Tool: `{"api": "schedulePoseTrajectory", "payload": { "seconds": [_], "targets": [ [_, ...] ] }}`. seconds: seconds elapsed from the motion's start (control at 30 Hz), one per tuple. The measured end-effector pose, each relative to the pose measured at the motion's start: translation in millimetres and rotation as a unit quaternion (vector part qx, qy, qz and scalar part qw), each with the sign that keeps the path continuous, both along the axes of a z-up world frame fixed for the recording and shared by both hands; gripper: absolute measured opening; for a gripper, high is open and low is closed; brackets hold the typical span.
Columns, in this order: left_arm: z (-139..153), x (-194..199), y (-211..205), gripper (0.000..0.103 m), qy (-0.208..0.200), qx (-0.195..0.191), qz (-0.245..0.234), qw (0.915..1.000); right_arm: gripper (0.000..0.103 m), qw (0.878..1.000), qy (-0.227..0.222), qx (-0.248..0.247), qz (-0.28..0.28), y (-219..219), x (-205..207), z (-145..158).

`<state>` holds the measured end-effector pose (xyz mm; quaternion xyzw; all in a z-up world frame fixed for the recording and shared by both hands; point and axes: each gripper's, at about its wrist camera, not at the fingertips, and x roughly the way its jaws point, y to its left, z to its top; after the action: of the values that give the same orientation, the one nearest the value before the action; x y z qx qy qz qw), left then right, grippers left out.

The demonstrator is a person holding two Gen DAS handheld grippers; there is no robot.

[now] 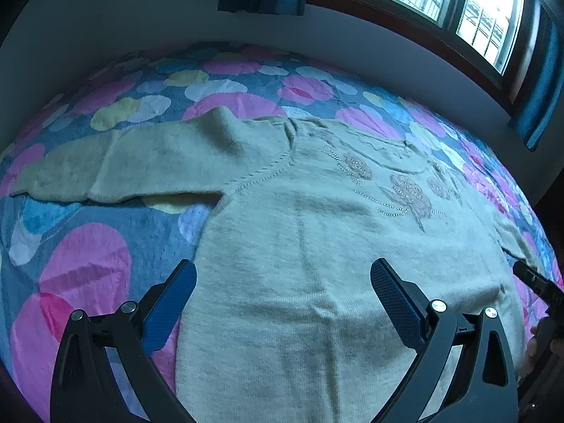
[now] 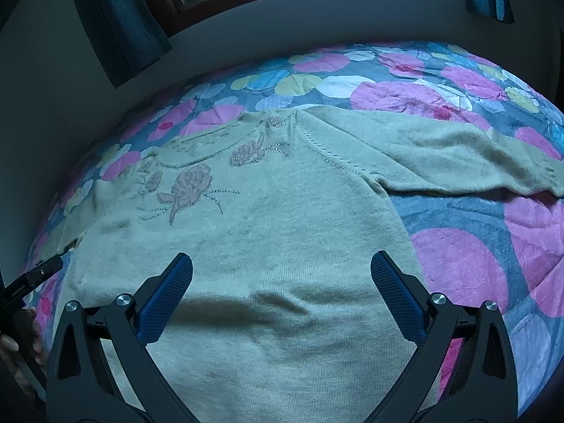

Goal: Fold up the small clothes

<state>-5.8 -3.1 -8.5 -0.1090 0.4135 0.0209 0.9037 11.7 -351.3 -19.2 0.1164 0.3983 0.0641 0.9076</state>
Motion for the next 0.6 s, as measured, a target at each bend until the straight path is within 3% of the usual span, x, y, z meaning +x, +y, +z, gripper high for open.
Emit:
{"api": "schedulePoseTrajectory", "payload": {
  "seconds": [0.4, 0.6],
  "targets": [
    [-1, 0, 3, 0.099, -0.005, -0.002, -0.004, 1.0000, 0.101, 1.000, -0.004, 0.014, -0.005, -9, 1, 4],
    [-1, 1, 8, 0.099, -0.010, -0.005, -0.002, 0.9999, 0.101, 0.996, -0.018, 0.069, -0.061, -66, 3, 17]
  ]
}}
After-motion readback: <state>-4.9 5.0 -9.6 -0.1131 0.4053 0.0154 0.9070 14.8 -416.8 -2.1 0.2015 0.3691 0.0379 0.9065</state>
